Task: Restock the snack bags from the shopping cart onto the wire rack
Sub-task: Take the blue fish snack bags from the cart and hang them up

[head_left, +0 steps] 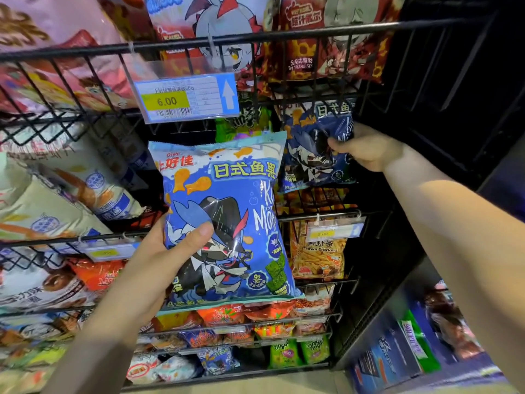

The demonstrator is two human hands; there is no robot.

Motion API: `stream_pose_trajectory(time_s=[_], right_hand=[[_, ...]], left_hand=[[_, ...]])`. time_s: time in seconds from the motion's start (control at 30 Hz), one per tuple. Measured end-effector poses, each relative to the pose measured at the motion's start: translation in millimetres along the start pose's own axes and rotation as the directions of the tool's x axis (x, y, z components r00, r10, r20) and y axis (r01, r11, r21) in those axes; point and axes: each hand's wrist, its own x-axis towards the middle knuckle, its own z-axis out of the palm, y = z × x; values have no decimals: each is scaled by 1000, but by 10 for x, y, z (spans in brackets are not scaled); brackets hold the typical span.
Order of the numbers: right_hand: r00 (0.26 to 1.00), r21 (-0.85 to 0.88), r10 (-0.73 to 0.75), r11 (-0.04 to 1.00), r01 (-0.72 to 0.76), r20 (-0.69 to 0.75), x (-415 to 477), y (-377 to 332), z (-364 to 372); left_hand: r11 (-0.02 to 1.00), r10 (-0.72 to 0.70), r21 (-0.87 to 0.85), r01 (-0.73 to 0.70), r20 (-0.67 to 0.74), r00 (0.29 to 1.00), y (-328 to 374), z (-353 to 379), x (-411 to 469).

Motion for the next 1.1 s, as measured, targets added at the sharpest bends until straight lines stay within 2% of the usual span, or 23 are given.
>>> stream_pose_trajectory(time_s=[0.13, 0.27, 0.43, 0.7, 0.83, 0.97, 1.03, 1.1], right_hand=[[990, -148, 21, 988, -42, -138, 7, 59, 103], [956, -226, 37, 968, -106, -292, -29, 66, 229], [923, -234, -50, 971, -44, -382, -110, 144, 300], [926, -200, -103, 979, 31, -363, -358, 78, 272], [944, -38, -53, 998, 43, -325, -513, 84, 197], [942, 114, -72, 987, 115, -327, -938, -77, 181], [977, 159, -44, 984, 79, -211, -1199, -130, 193], [995, 124, -29, 991, 40, -92, -1359, -128, 164]], left_hand=[[1000, 0, -2, 0, -9, 1000, -22, 2, 2], [1000, 0, -4, 1, 7, 1000, -34, 15, 9], [1000, 11, 3, -11, 15, 1000, -35, 49, 13], [1000, 19, 24, -20, 52, 998, 58, 261, 48], [999, 41, 17, -42, 79, 996, 134, 465, 167], [999, 38, 33, -43, 137, 990, 186, 709, 346], [998, 38, 50, -46, 163, 986, 225, 857, 433], [997, 35, 65, -48, 181, 983, 279, 996, 524]])
